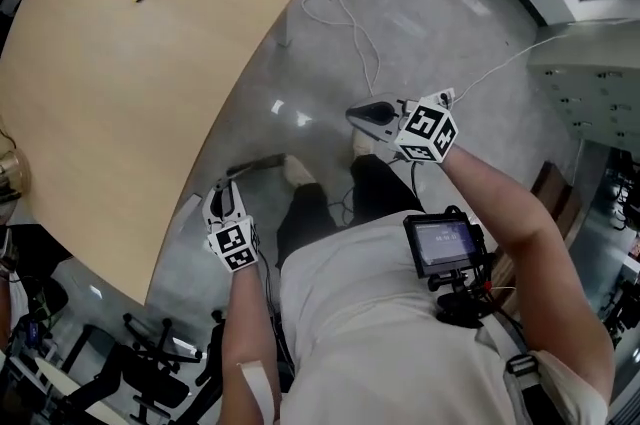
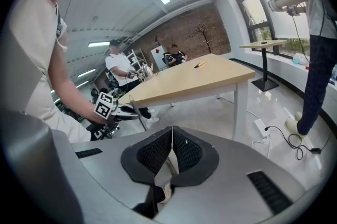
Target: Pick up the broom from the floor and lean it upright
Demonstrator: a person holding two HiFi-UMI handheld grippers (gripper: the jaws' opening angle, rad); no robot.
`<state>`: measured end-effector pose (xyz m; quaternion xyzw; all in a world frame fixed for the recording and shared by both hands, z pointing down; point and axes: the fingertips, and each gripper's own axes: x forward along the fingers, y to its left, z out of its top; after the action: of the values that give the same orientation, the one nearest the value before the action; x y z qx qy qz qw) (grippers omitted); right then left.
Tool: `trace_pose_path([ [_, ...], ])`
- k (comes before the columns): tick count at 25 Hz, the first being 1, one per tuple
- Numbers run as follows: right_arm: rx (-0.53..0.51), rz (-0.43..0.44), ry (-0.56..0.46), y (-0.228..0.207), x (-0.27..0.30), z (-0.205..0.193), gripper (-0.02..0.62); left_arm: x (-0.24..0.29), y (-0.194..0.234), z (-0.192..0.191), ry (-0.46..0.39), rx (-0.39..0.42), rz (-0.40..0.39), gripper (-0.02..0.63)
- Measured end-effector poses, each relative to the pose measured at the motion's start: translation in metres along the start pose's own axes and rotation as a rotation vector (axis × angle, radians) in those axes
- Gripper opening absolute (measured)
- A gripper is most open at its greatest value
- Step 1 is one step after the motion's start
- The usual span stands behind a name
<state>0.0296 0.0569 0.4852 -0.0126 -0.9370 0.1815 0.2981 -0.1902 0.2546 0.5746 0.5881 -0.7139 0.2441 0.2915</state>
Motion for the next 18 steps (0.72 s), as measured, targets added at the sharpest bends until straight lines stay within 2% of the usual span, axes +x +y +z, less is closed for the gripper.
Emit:
trace_pose_path([
  [7,-0.067,0.083,0.001,0.02,0.002,0.017,0.018,-0.032,0.005,0.015,-0.046,-0.065,0.06,0.084],
  [13,-0.124,0.227,0.026,-0.035,-0.033,0.01,0.018,-0.018,-0.051,0.054,-0.033,-0.181,0.215,0.084],
  [18,-0.149,0.356,0.085,-0.064,-0.044,-0.003,0.018,-0.013,-0.078,0.065,-0.002,-0.288,0.324,0.084],
])
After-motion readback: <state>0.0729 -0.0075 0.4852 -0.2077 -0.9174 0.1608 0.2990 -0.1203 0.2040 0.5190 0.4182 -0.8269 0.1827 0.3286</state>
